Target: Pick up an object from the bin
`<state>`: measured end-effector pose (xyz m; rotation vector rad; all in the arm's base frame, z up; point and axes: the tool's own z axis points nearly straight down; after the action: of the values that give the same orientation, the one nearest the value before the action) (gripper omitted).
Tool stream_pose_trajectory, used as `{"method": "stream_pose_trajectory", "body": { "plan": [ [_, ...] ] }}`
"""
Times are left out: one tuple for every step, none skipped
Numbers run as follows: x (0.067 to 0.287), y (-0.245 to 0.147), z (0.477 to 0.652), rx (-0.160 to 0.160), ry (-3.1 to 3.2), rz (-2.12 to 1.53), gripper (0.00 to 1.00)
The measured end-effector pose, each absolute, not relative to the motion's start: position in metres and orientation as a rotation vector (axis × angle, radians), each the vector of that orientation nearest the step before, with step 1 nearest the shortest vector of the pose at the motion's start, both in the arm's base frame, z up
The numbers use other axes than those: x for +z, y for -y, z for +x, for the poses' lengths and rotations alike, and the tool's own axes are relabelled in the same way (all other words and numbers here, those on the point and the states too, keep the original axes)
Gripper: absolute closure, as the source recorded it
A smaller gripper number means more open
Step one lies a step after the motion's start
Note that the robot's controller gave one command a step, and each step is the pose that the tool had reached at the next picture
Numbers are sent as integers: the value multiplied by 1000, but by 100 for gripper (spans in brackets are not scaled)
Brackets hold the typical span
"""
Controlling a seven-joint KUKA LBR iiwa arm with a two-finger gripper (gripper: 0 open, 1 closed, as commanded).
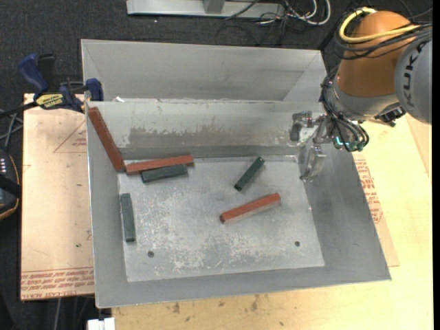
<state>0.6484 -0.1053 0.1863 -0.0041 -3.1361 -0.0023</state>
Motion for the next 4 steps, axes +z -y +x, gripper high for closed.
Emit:
{"method": "stream_pose_trajectory", "body": {
  "plan": [
    [192,105,650,0,3144,-2,0],
    [142,75,643,1,3146,116,0],
    [97,61,639,-1,3110,469,0],
    [80,40,601,-2,3037,811,100]
  ]
}}
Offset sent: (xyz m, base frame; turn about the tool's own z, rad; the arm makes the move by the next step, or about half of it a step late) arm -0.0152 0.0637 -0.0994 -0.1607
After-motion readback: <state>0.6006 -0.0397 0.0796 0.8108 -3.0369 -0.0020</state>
